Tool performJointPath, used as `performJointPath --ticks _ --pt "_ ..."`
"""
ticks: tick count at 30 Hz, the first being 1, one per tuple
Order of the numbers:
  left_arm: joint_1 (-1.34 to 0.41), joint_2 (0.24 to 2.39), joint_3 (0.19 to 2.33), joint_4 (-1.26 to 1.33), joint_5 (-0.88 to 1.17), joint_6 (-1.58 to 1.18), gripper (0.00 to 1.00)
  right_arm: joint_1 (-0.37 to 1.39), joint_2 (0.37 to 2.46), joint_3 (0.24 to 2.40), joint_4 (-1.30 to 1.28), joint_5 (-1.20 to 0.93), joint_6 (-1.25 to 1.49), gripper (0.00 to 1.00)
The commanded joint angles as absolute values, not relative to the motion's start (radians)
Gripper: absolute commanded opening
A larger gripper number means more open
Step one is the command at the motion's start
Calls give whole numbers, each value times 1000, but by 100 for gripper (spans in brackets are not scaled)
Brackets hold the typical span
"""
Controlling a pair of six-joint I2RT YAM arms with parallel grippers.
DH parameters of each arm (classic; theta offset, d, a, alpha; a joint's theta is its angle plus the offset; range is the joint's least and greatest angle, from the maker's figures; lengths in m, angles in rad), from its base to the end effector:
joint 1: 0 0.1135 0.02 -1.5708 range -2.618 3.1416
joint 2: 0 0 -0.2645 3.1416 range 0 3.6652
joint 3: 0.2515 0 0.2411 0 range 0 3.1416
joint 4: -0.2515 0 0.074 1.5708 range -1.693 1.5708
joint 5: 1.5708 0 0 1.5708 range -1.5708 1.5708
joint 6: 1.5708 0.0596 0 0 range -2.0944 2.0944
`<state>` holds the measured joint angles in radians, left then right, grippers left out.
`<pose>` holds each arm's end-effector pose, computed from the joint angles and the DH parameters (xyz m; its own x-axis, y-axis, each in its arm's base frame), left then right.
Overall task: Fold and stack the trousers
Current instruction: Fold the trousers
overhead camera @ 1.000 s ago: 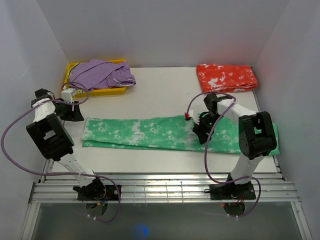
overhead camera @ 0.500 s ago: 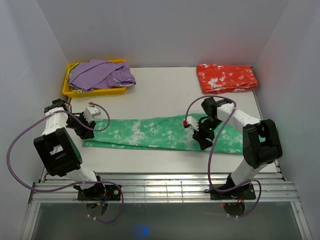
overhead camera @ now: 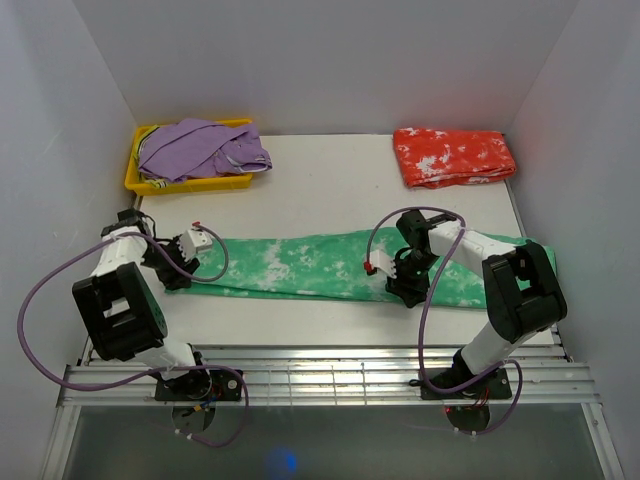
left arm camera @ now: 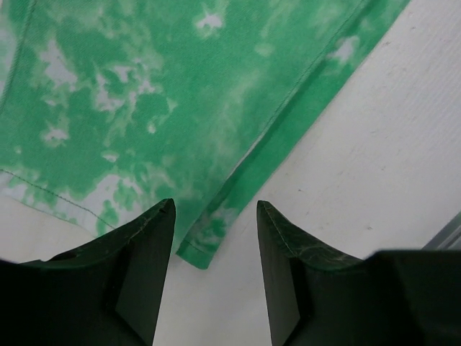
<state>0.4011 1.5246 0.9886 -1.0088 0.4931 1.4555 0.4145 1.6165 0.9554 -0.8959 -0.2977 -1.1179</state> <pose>0.2343 0.0687 0.1836 -0.4362 0.7654 -0.4731 0.8760 0.4815 -0.0286 0.2264 0.1187 0.1507 -0.0510 -0.9616 -0.2698 -0.9931 0.0201 0.1159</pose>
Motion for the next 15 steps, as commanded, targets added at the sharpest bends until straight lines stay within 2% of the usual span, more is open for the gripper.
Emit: performJointPath --ticks 1,3,8,10,15 --pt "396 1477 959 -922 468 1497 60 420 1588 940 -853 -269 -1137 51" --pt "391 1476 945 -864 448 1486 59 420 1588 936 -838 -264 -1129 36" --pt "371 1491 913 -798 411 1473 54 420 1578 956 -831 -273 -1120 16" --pt "365 1497 904 -772 399 1476 47 420 1569 963 -831 -275 -1120 8" --pt "359 1477 920 -771 393 1477 17 419 1565 974 -825 -264 -1112 8"
